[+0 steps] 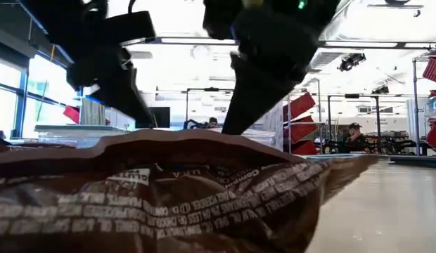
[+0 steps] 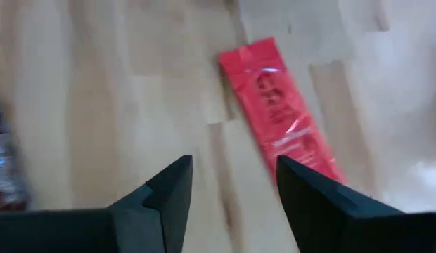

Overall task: Sort candy
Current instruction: Put the strawberry red into the upper middle transparent bin

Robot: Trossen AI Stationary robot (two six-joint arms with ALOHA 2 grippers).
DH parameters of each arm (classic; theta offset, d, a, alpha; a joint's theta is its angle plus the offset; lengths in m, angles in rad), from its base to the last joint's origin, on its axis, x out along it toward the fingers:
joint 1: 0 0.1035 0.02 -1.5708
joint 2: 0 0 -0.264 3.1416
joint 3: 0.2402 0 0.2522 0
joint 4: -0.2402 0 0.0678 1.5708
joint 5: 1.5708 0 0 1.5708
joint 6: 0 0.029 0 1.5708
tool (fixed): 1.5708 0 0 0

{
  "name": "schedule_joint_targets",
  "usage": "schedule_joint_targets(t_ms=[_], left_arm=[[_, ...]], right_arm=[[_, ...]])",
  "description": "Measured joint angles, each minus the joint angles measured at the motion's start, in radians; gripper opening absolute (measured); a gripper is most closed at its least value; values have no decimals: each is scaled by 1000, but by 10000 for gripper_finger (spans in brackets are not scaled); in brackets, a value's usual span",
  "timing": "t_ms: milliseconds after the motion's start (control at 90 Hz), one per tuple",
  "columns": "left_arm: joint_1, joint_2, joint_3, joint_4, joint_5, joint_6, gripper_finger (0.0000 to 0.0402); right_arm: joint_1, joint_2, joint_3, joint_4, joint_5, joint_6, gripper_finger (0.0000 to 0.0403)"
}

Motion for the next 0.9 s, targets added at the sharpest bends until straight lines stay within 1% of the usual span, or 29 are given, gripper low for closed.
schedule_joint_targets(t_ms=[67,133,278,522,667,822,900], left_arm=[[-7,0,0,-3,18,0,127],[-11,0,0,-4,22,-1,127],[-16,0,0,-19,23,-9,127],[-15,0,0,-40,22,-33,126],[-14,0,0,-41,20,-36,126],[-14,-1,0,-41,20,-36,126],[-14,0,0,-41,19,-36,126]], right_arm=[[-24,0,-27,17,-7,-39,177],[-53,0,-65,58,-36,-64,180],[-109,0,-160,212,-111,-96,187],[-142,-8,-271,419,-150,-158,190],[-158,-8,-318,471,-206,-147,190],[-176,-9,-357,496,-234,-91,189],[-183,-11,-371,504,-233,-58,181]])
